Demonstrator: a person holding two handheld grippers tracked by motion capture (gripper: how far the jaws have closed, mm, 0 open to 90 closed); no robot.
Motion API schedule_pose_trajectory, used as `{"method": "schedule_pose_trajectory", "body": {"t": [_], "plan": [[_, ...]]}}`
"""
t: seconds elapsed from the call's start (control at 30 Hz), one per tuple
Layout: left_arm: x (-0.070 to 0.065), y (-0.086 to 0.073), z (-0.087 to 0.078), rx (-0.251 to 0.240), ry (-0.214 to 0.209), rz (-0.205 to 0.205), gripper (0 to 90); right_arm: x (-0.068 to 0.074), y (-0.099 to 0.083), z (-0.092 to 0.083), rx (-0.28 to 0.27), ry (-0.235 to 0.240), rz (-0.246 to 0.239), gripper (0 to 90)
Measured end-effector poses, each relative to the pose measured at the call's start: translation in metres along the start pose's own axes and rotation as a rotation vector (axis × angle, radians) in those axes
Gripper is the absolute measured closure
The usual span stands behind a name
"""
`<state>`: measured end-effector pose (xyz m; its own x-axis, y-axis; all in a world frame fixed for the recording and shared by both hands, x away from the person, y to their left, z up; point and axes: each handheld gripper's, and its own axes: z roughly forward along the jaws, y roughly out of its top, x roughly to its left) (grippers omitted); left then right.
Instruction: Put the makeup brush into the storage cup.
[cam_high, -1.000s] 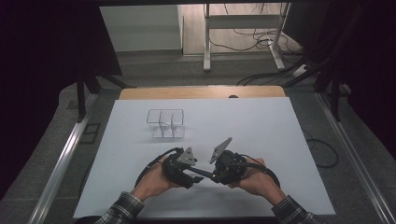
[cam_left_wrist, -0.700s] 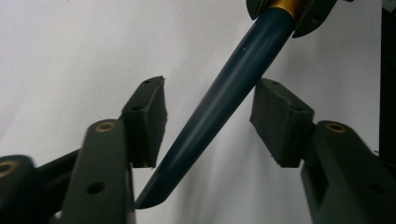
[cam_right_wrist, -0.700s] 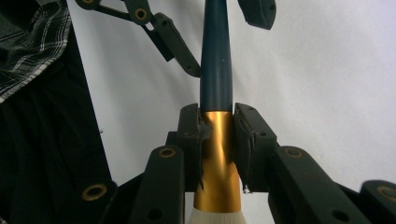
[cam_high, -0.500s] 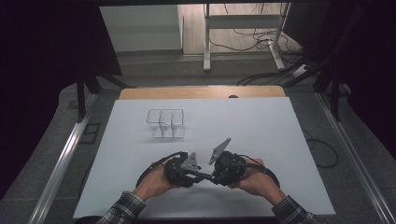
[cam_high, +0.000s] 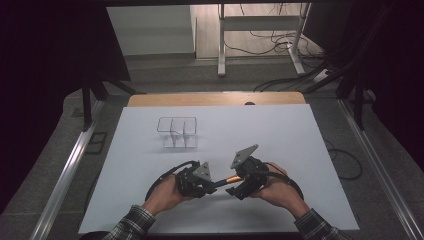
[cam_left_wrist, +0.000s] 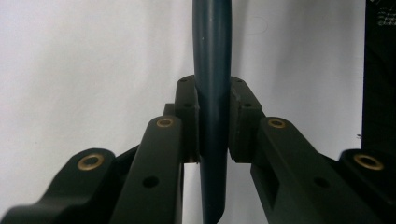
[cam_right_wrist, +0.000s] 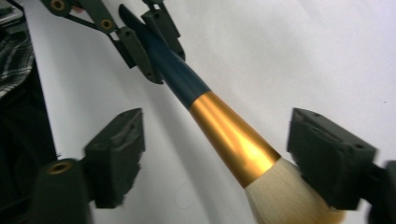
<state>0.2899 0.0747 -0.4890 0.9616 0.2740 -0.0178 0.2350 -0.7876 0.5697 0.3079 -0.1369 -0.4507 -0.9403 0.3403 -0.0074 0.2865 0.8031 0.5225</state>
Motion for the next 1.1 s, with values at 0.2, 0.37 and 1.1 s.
{"method": "schedule_pose_trajectory", "body": {"t": [0.2,0.37,1.1], "plan": [[-0.001,-0.001,0.000,0.014,0.019,-0.013,77.3,-0.004,-0.005,0.001,-0.006,-0.041,0.031,6.9],[-0.001,-0.004,-0.003,0.003,0.024,-0.037,77.3,-0.007,-0.010,-0.002,-0.024,-0.045,0.073,2.0],[0.000,-0.021,-0.026,-0.086,0.066,-0.120,77.3,-0.018,-0.031,-0.013,-0.091,-0.067,0.190,0.0]]}}
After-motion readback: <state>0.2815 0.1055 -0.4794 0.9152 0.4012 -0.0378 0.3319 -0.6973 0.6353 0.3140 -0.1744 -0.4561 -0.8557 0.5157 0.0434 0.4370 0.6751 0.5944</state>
